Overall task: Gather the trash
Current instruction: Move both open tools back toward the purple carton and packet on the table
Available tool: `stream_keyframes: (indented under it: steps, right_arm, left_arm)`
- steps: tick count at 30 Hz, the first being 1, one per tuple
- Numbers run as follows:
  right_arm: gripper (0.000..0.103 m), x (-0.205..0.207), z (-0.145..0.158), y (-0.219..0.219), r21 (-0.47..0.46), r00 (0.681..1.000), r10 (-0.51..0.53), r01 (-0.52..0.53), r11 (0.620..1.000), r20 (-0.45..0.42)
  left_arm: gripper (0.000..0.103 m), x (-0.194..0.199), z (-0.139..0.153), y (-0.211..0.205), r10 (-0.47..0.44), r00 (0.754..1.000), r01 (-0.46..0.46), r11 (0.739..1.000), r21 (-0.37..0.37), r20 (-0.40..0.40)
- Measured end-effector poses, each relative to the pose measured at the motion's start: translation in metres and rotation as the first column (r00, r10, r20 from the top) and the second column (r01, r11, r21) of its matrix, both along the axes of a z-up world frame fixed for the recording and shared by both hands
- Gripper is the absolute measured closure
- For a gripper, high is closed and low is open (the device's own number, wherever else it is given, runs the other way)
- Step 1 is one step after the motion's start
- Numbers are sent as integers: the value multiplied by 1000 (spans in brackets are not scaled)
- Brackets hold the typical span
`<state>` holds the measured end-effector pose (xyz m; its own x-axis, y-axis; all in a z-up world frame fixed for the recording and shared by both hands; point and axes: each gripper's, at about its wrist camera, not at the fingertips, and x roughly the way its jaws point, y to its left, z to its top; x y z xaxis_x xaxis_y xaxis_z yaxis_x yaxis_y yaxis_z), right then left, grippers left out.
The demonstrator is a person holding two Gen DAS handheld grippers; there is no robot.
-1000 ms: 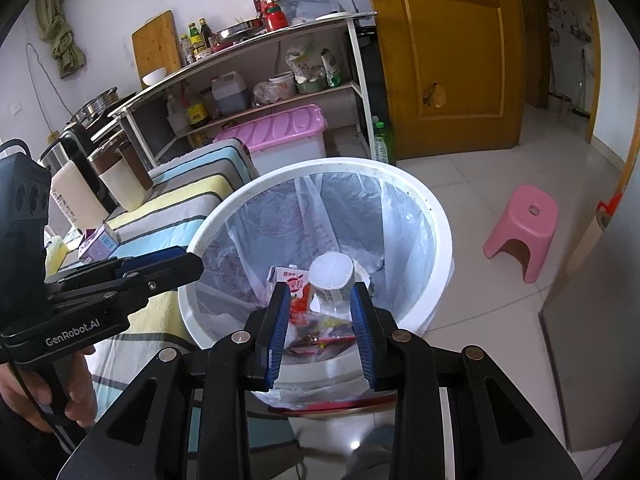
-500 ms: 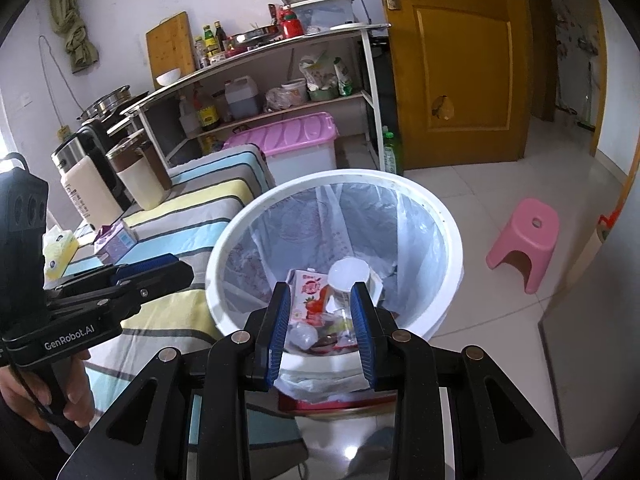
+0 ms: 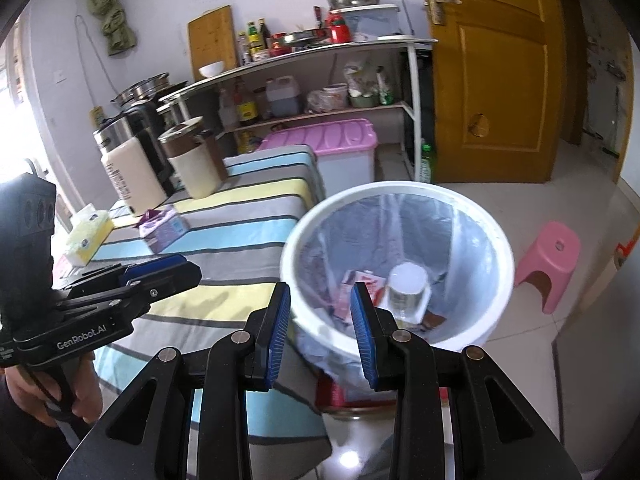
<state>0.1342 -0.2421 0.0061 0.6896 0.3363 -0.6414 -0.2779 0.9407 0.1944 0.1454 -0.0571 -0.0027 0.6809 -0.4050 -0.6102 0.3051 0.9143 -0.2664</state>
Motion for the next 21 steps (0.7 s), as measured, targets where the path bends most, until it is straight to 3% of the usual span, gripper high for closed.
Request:
stream_keyframes:
  steps: [16, 18, 21]
  right_arm:
    - [71, -7, 5, 59, 5, 991, 133, -133, 991, 10]
    - [63, -5, 4, 65, 6, 989, 146, -146, 989, 10]
    - [61, -3, 4, 74, 7, 987, 161, -162, 987, 9]
  left_arm:
    - [72, -24, 5, 62, 128, 992, -128, 992, 12, 20]
    - [72, -25, 4, 69, 146, 989, -146, 989, 18, 20]
    - [72, -28, 3, 82, 174, 985, -174, 984, 20, 18]
